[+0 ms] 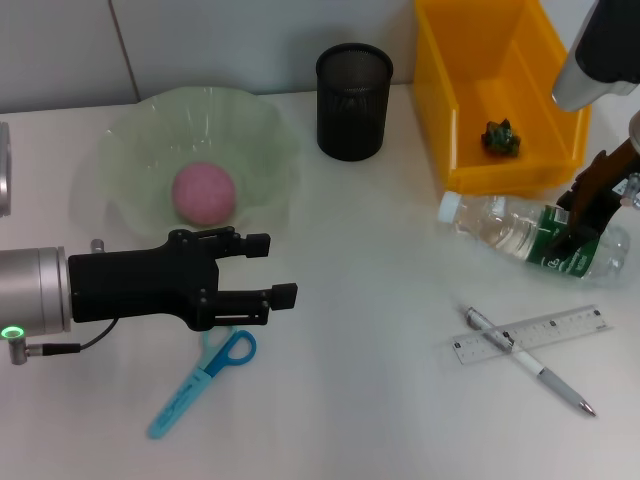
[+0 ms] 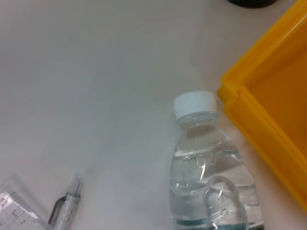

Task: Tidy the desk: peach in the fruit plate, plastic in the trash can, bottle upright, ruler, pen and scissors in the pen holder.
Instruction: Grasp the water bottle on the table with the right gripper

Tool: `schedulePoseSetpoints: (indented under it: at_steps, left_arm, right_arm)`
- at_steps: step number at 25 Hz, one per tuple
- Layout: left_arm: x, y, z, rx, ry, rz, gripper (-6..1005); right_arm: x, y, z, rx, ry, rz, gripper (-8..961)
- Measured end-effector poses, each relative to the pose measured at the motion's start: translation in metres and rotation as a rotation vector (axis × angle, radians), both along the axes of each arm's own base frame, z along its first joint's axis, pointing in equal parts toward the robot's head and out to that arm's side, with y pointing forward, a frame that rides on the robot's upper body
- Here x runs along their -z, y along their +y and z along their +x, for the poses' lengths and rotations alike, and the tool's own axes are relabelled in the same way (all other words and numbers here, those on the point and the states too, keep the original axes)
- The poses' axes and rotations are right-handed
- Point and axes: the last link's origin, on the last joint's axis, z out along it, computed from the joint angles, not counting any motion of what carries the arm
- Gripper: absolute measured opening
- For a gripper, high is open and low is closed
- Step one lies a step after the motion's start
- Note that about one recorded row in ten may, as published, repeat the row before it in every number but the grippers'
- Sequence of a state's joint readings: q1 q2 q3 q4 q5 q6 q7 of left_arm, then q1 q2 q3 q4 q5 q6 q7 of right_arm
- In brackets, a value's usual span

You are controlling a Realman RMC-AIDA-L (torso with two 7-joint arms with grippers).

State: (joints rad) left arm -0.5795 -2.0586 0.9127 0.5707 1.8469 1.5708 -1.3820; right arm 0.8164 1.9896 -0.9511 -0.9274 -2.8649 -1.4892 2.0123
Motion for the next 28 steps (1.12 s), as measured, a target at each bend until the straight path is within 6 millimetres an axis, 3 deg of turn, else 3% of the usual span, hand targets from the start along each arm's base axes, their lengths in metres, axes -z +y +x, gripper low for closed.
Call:
schedulePoseSetpoints:
  at_steps: [28]
  left_arm:
    - [0.000,0.000,0.001,0.007,0.000,0.000,809]
  right_arm:
    - [0.022,-0.003,0.010,0.006,-0.030,-0.032,777]
